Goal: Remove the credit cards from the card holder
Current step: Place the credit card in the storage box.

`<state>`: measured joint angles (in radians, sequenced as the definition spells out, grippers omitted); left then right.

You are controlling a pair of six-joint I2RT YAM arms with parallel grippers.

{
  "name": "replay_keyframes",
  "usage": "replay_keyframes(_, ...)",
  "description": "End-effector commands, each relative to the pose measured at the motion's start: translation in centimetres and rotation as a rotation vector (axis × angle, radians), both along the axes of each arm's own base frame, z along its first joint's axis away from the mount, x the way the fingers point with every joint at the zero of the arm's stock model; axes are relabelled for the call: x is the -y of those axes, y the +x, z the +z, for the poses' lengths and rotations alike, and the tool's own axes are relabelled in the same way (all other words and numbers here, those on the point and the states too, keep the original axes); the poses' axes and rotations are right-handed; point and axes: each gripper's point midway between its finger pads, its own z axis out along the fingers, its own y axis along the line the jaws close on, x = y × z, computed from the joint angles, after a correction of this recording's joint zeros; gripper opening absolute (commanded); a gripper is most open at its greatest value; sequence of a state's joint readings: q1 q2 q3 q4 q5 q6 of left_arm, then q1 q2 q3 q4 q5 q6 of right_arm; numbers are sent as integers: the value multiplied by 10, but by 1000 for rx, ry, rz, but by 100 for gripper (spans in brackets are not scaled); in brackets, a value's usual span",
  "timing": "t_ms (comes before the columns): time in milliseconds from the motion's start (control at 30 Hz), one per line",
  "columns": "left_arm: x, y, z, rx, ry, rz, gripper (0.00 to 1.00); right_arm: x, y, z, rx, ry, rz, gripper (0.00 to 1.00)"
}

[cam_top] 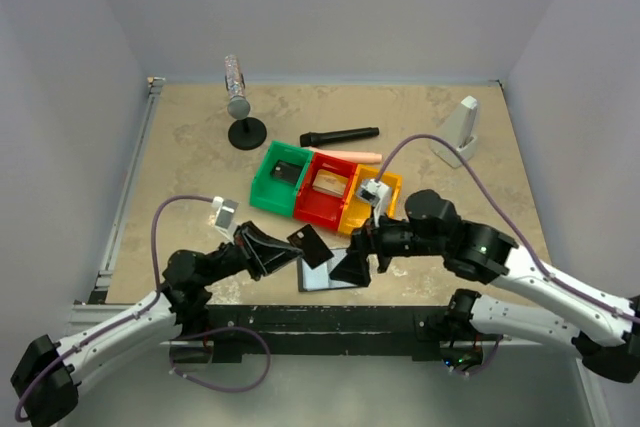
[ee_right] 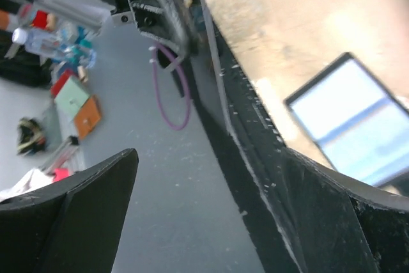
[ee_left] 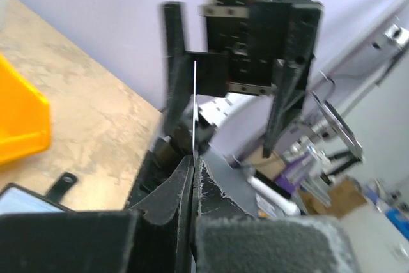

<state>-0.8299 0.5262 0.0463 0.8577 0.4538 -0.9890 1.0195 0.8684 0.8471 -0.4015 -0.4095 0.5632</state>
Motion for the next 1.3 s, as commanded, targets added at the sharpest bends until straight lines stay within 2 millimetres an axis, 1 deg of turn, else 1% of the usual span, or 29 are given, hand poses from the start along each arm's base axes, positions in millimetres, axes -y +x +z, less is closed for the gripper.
replay_keyframes(0, -18, 52, -64, -216, 134, 282, 0, 56, 22, 27, 189, -71, -205, 99)
replay_keyframes(67, -30, 78, -56, -275, 147, 431, 0, 75, 28, 22, 215, -91, -290, 99)
replay_keyframes(100, -38, 89, -62, -326, 167, 506, 0, 81, 32, 17, 214, -97, -334, 99)
replay_keyframes(167, -56, 112, -59, -399, 146, 658, 0, 89, 36, 8, 206, -78, -402, 99)
replay_keyframes(200, -62, 120, -59, -424, 138, 707, 0, 90, 38, 6, 199, -62, -424, 99)
replay_keyframes(267, -71, 134, -54, -443, 133, 790, 0, 90, 37, -7, 178, -64, -435, 98)
replay_keyframes(300, -75, 142, -52, -457, 135, 827, 0, 90, 38, -10, 177, -64, -436, 98)
replay_keyframes(400, -84, 159, -42, -468, 117, 907, 0, 85, 33, -24, 140, -77, -408, 95)
replay_keyframes(533, -95, 180, -37, -494, 88, 990, 0, 82, 29, -33, 121, -65, -395, 95)
replay_keyframes(633, -97, 197, -43, -554, 71, 996, 0, 83, 30, -37, 123, -62, -398, 95)
replay_keyframes(733, -91, 212, -49, -608, 32, 971, 0, 84, 31, -38, 139, -64, -400, 95)
replay_keyframes(1000, -83, 240, -53, -654, -8, 971, 0, 87, 31, -40, 147, -73, -401, 95)
replay_keyframes(1100, -82, 250, -60, -671, 4, 973, 0, 89, 30, -39, 149, -74, -406, 95)
replay_keyframes(1167, -81, 256, -70, -695, 27, 982, 0, 90, 30, -38, 151, -71, -407, 95)
replay_keyframes(1267, -79, 264, -78, -712, 26, 974, 0, 91, 30, -35, 153, -66, -411, 95)
